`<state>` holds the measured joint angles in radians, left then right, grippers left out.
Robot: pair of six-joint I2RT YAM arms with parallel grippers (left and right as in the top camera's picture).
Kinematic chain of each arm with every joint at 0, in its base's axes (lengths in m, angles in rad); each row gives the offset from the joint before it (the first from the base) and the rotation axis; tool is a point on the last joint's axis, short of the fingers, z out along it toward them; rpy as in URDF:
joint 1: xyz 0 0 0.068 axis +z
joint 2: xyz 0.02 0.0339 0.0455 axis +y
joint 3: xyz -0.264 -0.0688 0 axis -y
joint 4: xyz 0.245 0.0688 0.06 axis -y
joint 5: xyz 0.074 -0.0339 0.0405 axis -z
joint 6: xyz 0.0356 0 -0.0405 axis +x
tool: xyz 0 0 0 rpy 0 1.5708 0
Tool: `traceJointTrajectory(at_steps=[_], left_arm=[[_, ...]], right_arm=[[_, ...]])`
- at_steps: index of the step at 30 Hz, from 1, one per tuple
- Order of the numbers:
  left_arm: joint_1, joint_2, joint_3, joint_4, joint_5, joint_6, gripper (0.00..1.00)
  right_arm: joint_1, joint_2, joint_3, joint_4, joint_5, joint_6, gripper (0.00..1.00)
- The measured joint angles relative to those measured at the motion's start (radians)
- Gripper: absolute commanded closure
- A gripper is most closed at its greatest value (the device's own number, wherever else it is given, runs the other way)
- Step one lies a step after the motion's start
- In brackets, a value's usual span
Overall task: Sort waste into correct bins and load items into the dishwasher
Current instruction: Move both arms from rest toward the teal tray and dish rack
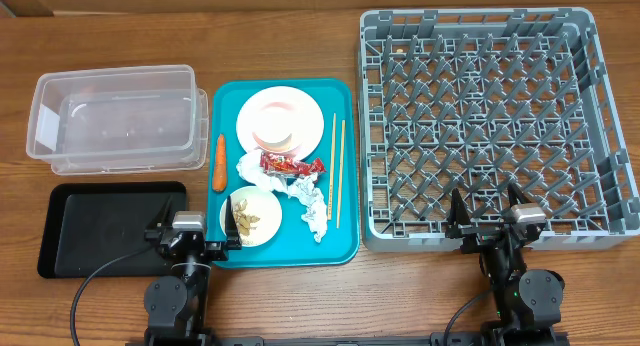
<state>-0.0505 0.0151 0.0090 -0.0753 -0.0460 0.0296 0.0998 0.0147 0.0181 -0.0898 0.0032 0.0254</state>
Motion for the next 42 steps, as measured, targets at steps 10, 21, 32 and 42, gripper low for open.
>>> traceJointTrajectory(at_steps=[10, 21, 32, 42], left_arm=[[0.000, 0.000, 0.000, 0.002, 0.000, 0.000, 0.00], [0.000, 0.000, 0.000, 0.023, 0.034, 0.000, 0.00], [0.000, 0.002, 0.053, 0.082, 0.418, -0.076, 0.00], [0.000, 0.222, 0.494, -0.149, 0.521, -0.093, 0.00]], right_arm=[[0.000, 0.000, 0.000, 0.000, 0.000, 0.000, 0.00], [0.000, 0.000, 0.000, 0.000, 0.000, 0.000, 0.00], [0.000, 0.000, 0.000, 0.000, 0.000, 0.000, 0.00], [0.000, 0.000, 0.000, 0.000, 0.000, 0.000, 0.00]])
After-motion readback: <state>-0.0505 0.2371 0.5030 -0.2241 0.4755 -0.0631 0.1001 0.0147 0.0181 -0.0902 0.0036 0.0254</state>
